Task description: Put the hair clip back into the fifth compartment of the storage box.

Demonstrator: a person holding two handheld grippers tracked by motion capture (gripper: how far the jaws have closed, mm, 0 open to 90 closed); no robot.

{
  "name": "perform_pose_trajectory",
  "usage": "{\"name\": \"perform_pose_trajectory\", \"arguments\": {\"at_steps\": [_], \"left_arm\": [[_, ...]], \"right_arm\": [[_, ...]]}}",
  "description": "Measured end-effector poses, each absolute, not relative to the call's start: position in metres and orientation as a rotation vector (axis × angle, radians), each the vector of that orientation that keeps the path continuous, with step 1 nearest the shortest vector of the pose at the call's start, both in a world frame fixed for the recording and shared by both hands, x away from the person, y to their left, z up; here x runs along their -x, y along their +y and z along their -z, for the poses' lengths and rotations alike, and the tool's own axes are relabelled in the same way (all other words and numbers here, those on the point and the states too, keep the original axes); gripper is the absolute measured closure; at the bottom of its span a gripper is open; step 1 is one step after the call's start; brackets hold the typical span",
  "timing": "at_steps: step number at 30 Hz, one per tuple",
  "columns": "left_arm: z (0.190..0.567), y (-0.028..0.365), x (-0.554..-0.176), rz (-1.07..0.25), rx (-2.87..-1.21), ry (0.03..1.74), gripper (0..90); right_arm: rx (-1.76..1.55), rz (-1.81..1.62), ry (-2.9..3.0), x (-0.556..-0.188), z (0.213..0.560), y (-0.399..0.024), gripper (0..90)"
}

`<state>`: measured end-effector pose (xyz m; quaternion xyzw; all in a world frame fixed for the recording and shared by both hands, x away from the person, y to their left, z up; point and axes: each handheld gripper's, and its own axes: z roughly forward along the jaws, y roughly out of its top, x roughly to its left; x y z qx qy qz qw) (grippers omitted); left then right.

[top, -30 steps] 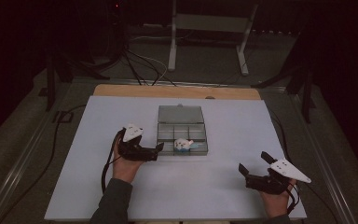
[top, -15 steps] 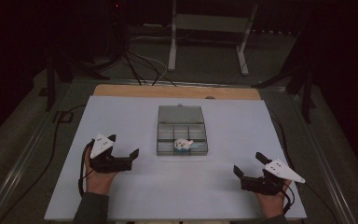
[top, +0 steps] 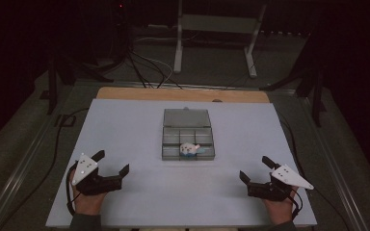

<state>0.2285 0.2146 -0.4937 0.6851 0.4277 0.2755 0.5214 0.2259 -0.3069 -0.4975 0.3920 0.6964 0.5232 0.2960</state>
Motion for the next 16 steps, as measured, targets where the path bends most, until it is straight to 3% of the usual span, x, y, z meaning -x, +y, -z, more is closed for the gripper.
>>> {"name": "perform_pose_trajectory", "arguments": {"at_steps": [16], "left_arm": [[0.503, 0.228, -0.217, -0.716, -1.603, 1.110, 0.8]], "right_arm": [[-1.057, -1.367, 1.866, -0.227, 0.500, -0.309, 0.0]]}}
